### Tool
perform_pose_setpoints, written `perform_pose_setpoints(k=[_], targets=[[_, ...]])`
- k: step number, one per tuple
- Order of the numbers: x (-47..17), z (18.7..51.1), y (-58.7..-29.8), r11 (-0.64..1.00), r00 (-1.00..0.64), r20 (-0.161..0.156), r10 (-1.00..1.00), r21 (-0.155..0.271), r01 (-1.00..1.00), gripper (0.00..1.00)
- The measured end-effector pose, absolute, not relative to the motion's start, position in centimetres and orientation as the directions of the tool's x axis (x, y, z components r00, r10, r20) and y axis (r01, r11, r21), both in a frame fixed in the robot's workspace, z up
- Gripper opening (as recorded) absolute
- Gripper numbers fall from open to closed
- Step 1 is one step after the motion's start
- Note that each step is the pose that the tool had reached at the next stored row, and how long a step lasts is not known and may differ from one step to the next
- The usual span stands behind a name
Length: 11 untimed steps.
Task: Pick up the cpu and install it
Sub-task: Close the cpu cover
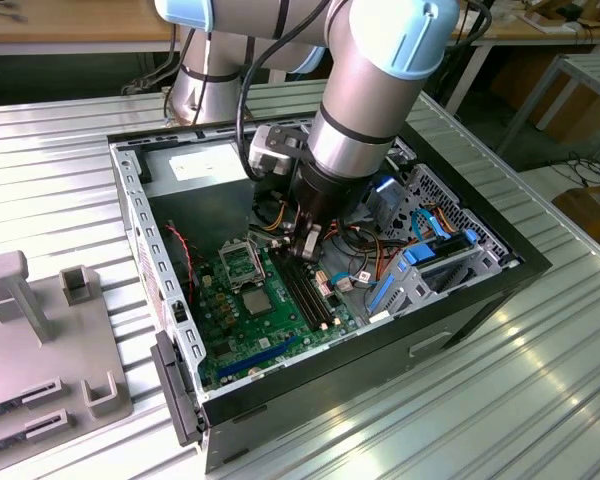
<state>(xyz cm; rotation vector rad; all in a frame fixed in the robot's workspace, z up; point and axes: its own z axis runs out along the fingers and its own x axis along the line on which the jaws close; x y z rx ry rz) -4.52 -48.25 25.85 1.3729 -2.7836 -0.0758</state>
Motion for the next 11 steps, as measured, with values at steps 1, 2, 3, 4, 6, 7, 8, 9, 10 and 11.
perform_pose_setpoints(k=[1, 2, 3, 4, 6, 7, 8, 9, 10, 11], targets=[[-4.51, 25.85, -48.25, 0.606, -0.606, 0.012, -0.795, 0.06, -0.793, 0.11], [-4.5, 25.84, -48.25, 0.604, -0.605, 0.012, -0.797, 0.06, -0.795, 0.11], [-4.48, 25.85, -48.25, 0.603, -0.603, 0.012, -0.798, 0.06, -0.796, 0.11], [-4.46, 25.85, -48.25, 0.601, -0.602, 0.012, -0.799, 0.06, -0.797, 0.11], [-4.41, 25.84, -48.23, 0.598, -0.598, 0.011, -0.801, 0.06, -0.799, 0.11], [-4.38, 25.85, -48.2, 0.597, -0.597, 0.011, -0.802, 0.06, -0.8, 0.11], [-4.34, 25.85, -48.18, 0.594, -0.594, 0.012, -0.804, 0.06, -0.802, 0.11], [-4.29, 25.85, -48.15, 0.591, -0.592, 0.012, -0.806, 0.06, -0.804, 0.11], [-4.22, 25.85, -48.13, 0.589, -0.59, 0.012, -0.808, 0.06, -0.806, 0.11], [-4.19, 25.85, -48.12, 0.588, -0.589, 0.012, -0.808, 0.06, -0.807, 0.11]])
